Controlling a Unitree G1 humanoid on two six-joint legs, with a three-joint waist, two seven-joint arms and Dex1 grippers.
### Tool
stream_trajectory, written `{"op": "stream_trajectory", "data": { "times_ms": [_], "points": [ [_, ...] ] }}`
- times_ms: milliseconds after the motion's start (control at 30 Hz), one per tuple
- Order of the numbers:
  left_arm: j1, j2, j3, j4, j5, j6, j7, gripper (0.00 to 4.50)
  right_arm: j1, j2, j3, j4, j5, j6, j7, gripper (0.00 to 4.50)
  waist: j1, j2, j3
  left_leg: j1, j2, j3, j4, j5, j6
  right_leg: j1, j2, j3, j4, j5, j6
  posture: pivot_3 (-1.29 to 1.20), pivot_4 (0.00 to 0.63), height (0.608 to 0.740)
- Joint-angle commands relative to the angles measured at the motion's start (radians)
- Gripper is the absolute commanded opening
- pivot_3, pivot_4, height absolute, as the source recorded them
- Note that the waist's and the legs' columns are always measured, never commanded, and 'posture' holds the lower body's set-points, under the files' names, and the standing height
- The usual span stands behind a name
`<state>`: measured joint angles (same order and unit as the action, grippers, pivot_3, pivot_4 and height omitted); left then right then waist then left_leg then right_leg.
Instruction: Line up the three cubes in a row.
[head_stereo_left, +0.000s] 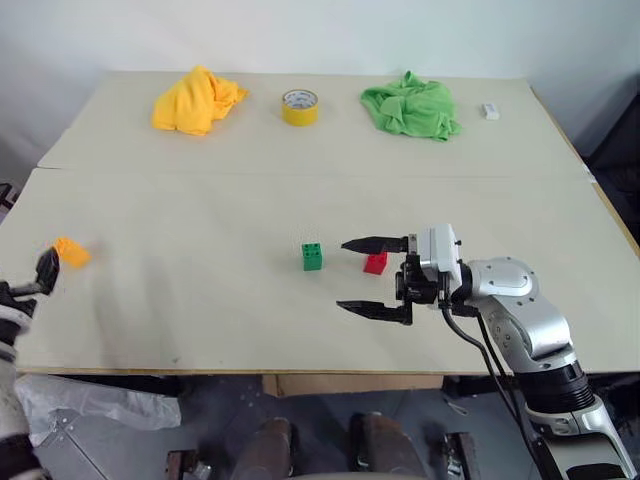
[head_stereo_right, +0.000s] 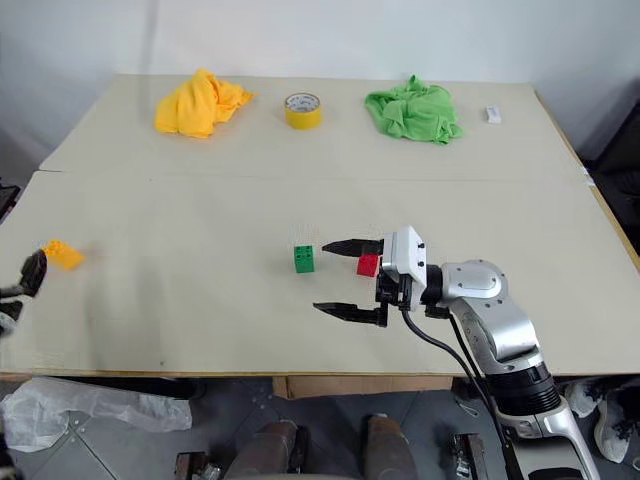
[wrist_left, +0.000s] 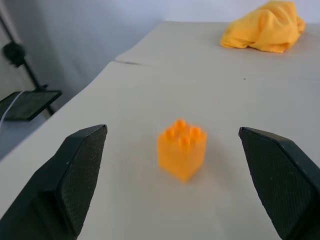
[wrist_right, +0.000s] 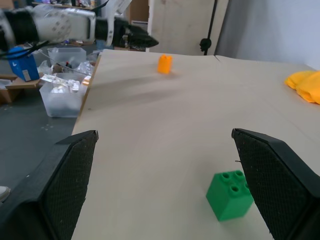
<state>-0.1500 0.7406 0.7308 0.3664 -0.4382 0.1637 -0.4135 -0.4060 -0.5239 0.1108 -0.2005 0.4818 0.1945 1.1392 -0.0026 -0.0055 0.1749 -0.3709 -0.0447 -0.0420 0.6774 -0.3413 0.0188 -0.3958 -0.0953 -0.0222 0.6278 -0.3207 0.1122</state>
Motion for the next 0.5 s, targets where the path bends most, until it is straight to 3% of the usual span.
{"op": "stream_trajectory", "data": {
  "times_ms": [33, 267, 467, 500],
  "points": [
    [-0.095, 0.098, -0.068, 0.233, 0.056, -0.071, -0.114, 4.49, -0.005, -0.007, -0.022, -0.026, -0.001, -0.014, -0.012, 4.5, -0.002, 0.0, 0.0, 0.0, 0.0, 0.0, -0.001, 0.0, 0.0, 0.0, 0.0, 0.0, 0.0, 0.0, 0.0, 0.0, 0.15, 0.74],
    [-0.362, 0.219, -0.253, 0.65, 0.17, -0.151, -0.282, 4.49, -0.004, -0.015, -0.034, -0.047, -0.003, -0.002, -0.035, 4.5, -0.001, 0.0, 0.0, -0.001, -0.001, 0.0, -0.002, 0.0, 0.001, -0.002, 0.0, -0.003, 0.001, 0.0, 0.0, 0.0, 0.15, 0.74],
    [-0.458, 0.236, -0.326, 0.814, 0.234, -0.186, -0.294, 4.49, 0.027, -0.043, -0.057, -0.09, 0.003, 0.015, -0.066, 4.5, -0.003, 0.0, 0.0, -0.004, -0.002, 0.001, -0.002, -0.001, 0.002, -0.007, -0.001, -0.005, 0.005, 0.0, 0.0, 0.0, 0.15, 0.74],
    [-0.461, 0.238, -0.336, 0.822, 0.239, -0.184, -0.307, 4.31, 0.032, -0.046, -0.06, -0.097, 0.004, 0.019, -0.068, 4.5, -0.003, 0.0, 0.0, -0.004, -0.002, 0.002, -0.002, -0.001, 0.002, -0.01, -0.002, -0.006, 0.009, 0.0, 0.0, 0.0, 0.15, 0.74]
  ]
}}
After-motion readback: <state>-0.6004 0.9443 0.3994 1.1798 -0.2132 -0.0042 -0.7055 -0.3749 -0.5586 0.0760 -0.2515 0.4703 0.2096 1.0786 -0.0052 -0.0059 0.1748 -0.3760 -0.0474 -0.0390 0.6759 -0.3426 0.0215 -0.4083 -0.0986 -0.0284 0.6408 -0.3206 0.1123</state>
